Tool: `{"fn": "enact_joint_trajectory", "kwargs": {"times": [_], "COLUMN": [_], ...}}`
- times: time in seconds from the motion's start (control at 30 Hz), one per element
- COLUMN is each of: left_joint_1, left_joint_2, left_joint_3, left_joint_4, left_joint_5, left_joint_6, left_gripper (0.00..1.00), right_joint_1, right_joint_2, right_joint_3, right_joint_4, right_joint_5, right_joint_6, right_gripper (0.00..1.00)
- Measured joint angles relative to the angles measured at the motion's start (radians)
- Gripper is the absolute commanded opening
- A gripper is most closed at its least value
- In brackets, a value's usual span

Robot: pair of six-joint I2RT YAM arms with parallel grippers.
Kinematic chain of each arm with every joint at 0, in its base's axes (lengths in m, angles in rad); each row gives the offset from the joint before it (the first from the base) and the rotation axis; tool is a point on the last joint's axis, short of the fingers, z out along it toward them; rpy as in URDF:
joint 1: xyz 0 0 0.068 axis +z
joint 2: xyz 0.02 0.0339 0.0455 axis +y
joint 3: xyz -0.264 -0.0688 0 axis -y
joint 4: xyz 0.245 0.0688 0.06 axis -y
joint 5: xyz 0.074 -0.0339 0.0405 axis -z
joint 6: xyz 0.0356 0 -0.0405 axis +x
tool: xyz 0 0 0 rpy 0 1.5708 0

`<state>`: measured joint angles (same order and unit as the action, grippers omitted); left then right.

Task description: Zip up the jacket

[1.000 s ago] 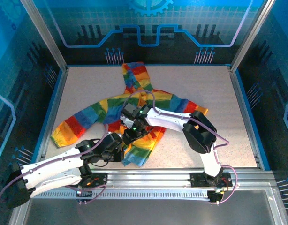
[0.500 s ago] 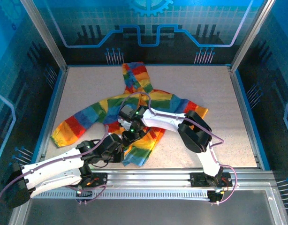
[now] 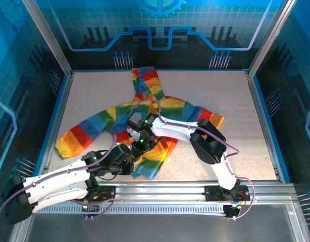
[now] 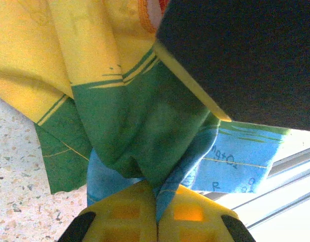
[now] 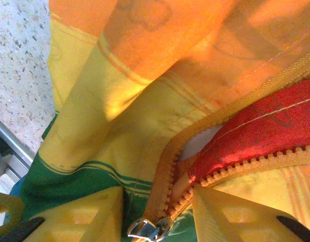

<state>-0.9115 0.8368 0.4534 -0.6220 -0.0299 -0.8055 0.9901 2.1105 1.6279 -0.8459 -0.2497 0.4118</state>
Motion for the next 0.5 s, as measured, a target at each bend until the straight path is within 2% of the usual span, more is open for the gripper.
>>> {"fn": "enact_joint_trajectory", "kwargs": {"times": [0.17,0.5], "left_joint_1": [0.000,0.000], "left_joint_2": [0.000,0.000], "left_joint_3": [0.000,-0.006], "left_joint_4": [0.000,0.010], "left_joint_5": [0.000,0.000], "left_joint_6": [0.000,0.000], "left_gripper": [0.00,0.00], "right_joint_1": [0.000,0.000], "right_joint_2": [0.010,0.011], "right_joint_3": [0.001,0.001], "right_joint_4": [0.000,0.000], "right_joint_5": [0.000,-0.005], "right_joint_6": [0.003,0.016], "right_gripper": [0.37,0.09]}}
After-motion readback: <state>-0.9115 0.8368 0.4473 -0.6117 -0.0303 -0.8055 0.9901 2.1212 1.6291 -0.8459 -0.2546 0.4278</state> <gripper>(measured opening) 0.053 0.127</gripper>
